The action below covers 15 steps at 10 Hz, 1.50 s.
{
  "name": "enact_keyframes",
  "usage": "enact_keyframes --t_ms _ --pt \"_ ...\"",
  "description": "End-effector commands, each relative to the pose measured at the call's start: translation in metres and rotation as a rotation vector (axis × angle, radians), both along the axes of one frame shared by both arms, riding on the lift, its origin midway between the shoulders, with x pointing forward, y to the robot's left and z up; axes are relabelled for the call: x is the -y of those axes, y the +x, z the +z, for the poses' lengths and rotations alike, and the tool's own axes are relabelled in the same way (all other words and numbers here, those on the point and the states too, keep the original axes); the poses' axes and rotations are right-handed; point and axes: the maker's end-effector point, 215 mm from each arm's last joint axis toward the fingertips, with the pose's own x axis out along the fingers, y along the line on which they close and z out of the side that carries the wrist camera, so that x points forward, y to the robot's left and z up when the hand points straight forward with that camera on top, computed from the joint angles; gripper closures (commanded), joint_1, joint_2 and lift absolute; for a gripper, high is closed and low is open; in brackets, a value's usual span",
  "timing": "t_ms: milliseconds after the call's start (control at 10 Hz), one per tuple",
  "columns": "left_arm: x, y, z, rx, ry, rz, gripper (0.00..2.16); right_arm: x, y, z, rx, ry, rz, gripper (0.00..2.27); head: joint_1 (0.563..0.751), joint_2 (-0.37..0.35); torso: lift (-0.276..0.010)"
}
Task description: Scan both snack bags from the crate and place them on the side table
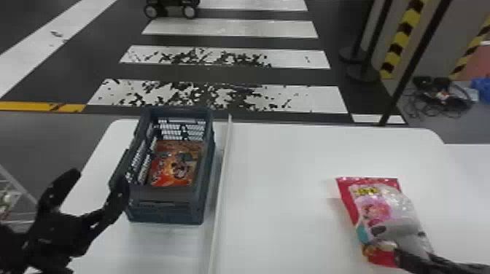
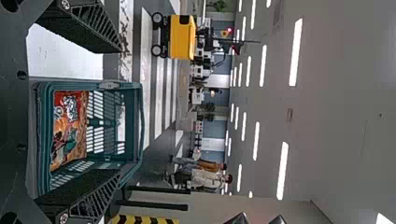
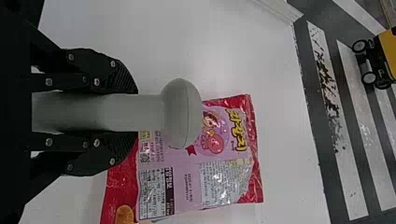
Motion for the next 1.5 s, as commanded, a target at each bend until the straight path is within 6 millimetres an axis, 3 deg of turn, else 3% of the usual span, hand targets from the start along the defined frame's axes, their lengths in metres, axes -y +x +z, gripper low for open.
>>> enact_keyframes --t_ms 0,400,600,800,1000,1200,1400 --pt "-0.001 -0.001 0.000 -0.001 0.001 0.002 0.08 -0.001 -0.001 -0.004 -0.007 0.004 -0.002 2.24 0.695 0.006 -0.098" --pt "-0.001 0.000 0.000 0.002 -0.002 0.004 0.08 0.003 0.009 0.004 0.020 -0.005 -0.010 2.24 0.695 0.007 -0.098" --pt "-0.001 0.000 0.000 0.003 -0.002 0.003 0.08 0.024 0.026 0.023 0.079 0.029 -0.059 2.24 0.695 -0.002 -0.098" --pt "-0.001 0.000 0.001 0.008 -0.003 0.003 0.08 0.053 0.049 0.046 0.193 -0.019 -0.080 2.24 0.695 -0.036 -0.098" --pt "0.000 0.000 0.001 0.007 -0.004 0.002 0.08 0.098 0.077 0.059 0.307 -0.071 -0.124 2.24 0.695 -0.074 -0.098" --pt "-0.001 -0.001 0.000 0.005 -0.003 0.005 0.08 0.144 0.094 0.061 0.382 -0.108 -0.180 2.24 0.695 -0.139 -0.098" --pt "0.000 0.000 0.001 0.008 -0.003 0.003 0.08 0.170 0.105 0.043 0.382 -0.104 -0.232 2.24 0.695 -0.184 -0.098"
